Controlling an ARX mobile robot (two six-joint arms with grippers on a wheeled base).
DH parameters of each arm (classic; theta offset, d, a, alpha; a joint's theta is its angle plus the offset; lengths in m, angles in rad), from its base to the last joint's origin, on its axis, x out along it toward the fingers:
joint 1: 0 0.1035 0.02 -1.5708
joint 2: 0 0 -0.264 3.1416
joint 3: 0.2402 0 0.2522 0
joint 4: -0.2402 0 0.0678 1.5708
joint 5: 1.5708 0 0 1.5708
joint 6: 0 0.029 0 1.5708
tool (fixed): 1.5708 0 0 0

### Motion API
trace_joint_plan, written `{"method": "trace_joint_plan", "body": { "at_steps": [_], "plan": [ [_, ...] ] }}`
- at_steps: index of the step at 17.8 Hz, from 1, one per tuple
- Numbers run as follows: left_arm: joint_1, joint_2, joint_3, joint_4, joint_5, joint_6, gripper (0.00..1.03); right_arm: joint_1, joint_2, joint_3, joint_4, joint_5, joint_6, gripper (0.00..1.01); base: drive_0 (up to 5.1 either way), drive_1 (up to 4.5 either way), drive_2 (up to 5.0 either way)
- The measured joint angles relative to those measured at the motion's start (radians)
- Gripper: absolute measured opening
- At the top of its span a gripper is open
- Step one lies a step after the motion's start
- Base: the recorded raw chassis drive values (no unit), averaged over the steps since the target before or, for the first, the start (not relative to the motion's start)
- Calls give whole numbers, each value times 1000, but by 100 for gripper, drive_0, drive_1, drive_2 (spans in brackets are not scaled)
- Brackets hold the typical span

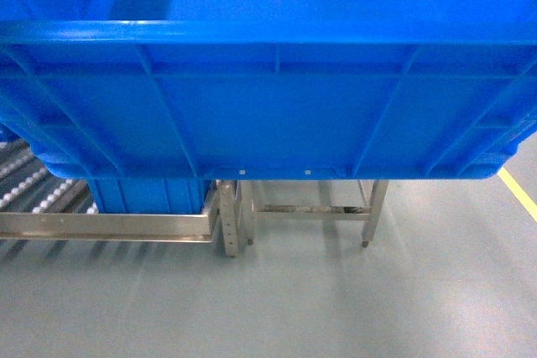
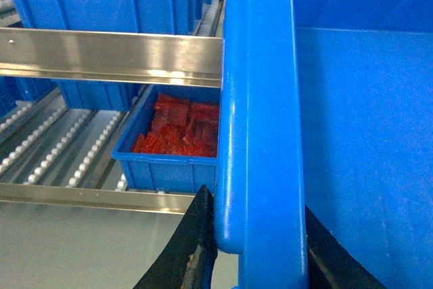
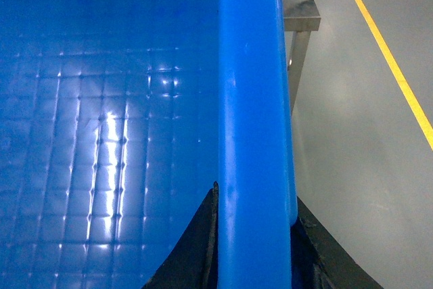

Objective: Place box next to blue box on left shelf

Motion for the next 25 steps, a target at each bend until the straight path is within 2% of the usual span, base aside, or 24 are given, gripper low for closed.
{"method": "trace_joint_plan", "body": {
  "at_steps": [9, 25],
  "plan": [
    [1, 0, 0, 0, 2, -1, 20, 0, 0, 0, 4, 0, 0, 20, -481, 117, 358],
    [1, 0, 0, 1, 2, -1, 20, 0, 0, 0, 3, 0, 0, 20, -499, 245, 245]
  ]
}}
